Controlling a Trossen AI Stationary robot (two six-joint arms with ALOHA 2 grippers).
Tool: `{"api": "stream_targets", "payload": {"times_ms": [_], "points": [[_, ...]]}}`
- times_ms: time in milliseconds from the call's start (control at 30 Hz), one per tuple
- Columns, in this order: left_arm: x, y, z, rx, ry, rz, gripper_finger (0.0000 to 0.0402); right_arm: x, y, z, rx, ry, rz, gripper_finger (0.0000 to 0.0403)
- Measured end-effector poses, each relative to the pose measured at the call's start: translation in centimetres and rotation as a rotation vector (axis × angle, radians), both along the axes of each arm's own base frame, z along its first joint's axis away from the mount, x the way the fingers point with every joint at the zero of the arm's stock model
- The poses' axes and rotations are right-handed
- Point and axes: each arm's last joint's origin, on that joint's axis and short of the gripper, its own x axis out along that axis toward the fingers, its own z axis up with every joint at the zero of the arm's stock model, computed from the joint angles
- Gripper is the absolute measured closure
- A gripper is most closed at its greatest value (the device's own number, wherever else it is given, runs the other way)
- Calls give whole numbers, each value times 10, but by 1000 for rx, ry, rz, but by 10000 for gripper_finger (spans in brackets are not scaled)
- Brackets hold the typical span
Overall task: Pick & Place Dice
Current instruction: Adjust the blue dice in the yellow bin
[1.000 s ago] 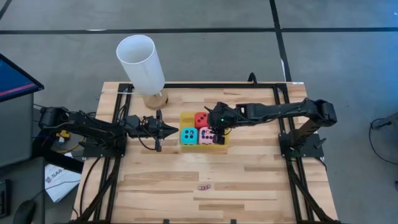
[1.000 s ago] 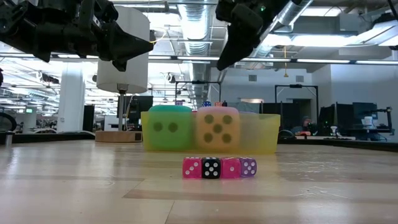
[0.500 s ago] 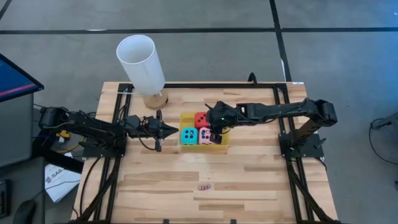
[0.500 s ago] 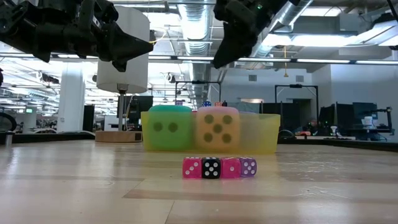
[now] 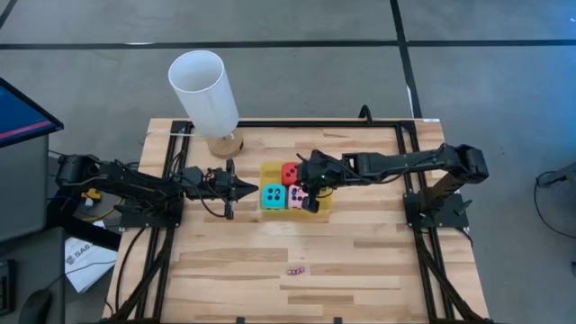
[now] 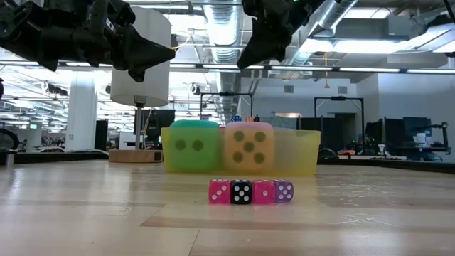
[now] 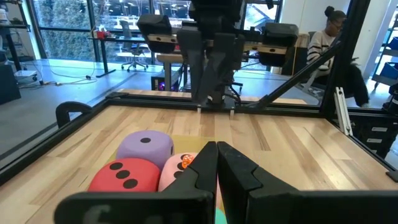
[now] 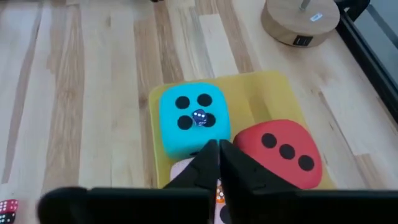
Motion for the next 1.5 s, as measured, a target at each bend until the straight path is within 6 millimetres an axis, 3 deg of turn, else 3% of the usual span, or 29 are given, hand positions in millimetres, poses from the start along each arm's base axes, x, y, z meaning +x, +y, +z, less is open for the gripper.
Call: {"api": "stream_targets", "payload": {"times_ms": [233,533,1000,1133,1267,1500], "points": [[0,0,0,0,0,0,402,-1,13,-2,-14,18,27,397],[0,0,0,0,0,0,402,-11,32,-29,-85,94,27,401],[1,-1,-1,-113,-3,-18,402,-23,11,-66,-21,104,-11,402],[4,-1,-3,-154,10,-4,402,-30,8,-62,-15,93,-16,403],[14,-1,-3,-165,31,11,402,-38,9,-47,-24,48,-11,403],[51,-3,-6,-155,97,24,402,-45,9,-32,-52,3,7,403]]}}
